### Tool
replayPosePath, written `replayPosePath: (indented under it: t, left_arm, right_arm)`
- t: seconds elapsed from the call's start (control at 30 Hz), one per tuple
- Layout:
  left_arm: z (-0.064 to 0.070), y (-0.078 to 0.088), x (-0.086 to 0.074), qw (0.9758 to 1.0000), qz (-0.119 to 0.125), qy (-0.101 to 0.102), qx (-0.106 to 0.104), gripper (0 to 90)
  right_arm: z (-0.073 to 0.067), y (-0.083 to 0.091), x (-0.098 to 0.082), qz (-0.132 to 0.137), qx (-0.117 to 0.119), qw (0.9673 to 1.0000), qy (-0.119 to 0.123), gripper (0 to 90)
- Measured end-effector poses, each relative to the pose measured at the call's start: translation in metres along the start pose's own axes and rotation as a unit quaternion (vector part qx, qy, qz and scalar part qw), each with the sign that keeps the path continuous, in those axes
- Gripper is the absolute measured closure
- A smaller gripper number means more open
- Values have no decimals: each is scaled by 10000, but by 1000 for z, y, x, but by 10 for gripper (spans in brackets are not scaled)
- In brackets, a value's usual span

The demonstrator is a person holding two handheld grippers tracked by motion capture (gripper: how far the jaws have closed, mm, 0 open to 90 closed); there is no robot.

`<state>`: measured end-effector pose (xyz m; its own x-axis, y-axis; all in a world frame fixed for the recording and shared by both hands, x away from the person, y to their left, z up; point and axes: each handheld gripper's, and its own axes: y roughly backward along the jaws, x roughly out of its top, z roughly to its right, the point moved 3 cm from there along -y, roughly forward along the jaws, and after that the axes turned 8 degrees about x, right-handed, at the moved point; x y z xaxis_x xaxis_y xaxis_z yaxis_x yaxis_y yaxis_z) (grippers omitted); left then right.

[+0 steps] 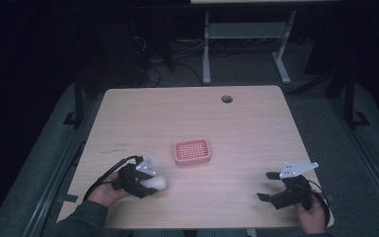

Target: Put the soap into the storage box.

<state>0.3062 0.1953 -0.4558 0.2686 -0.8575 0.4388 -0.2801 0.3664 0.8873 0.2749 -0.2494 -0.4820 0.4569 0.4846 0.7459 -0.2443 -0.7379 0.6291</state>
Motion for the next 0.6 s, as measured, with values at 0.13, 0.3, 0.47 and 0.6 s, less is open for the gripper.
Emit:
replayPosePath:
  t: [0.13, 0.3, 0.47, 0.6]
  left_arm:
    - [-3, 0, 5, 10000, 36, -47, -60, 492]
    - [-6, -1, 11, 9999, -17, -91, -96, 492]
    - [-8, -2, 16, 9999, -61, -91, -117, 492]
    - [-12, -1, 21, 9998, -62, -143, -123, 492]
  right_arm:
    - [0, 1, -1, 18, -7, 10000, -29, 142]
    - [1, 3, -1, 44, -5, 10000, -28, 142]
    - [0, 3, -2, 63, -2, 10000, -23, 142]
    - [0, 3, -1, 78, -2, 10000, -25, 142]
